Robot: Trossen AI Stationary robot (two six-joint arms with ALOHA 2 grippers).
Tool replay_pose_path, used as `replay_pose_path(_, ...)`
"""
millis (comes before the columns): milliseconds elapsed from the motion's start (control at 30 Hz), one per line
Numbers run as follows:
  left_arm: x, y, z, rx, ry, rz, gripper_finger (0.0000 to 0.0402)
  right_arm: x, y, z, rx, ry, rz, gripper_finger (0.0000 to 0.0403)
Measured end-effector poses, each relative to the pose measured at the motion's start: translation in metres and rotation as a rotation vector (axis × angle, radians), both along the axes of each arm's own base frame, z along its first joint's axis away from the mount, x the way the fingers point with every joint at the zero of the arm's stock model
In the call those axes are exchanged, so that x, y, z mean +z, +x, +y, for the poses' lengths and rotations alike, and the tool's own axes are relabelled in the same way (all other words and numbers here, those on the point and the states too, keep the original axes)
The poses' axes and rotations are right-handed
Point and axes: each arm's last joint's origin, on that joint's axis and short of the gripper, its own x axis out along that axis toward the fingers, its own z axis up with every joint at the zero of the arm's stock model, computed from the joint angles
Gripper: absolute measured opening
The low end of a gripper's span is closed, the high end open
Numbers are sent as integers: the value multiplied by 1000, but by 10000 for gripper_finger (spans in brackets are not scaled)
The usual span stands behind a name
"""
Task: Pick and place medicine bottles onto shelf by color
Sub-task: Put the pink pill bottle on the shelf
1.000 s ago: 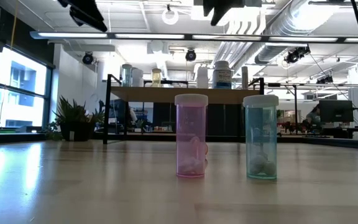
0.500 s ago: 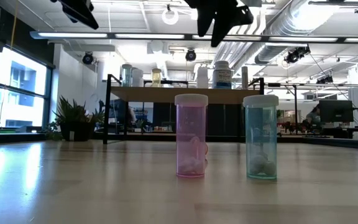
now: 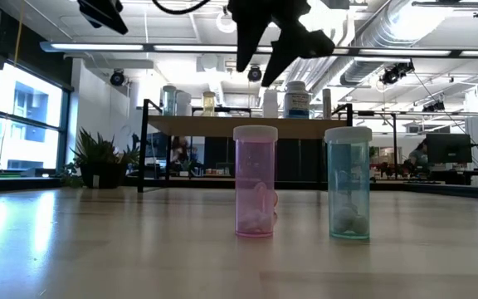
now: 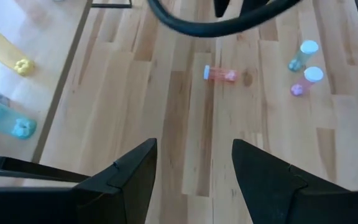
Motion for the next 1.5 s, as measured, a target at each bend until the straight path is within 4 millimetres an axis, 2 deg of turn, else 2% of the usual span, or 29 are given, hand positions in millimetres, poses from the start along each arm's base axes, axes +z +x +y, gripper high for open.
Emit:
replay_pose_path(333,0,0,-3,-4,-13,-3,200,-30,-4,-5,-79,11,65,240)
replay_pose_path(567,0,0,-3,7,-23,-5,200,-57,-3,-20,-190,88,55,243)
replay_pose_path(733,0,0,-3,13,-28,-7,200,-81,-4,-21,-219,164,37,243)
replay_pose_path(967,0,0,-3,15,-29,-8,200,-108,-11,-24,-275,157,28,243)
replay_pose_path(1333,0,0,-3,13,-27,-9,200,-127,-17,-31,-339,182,19,243)
replay_pose_path(1500,0,0,-2,27,-12,-12,200,-133,-13,-31,-328,188,11,243)
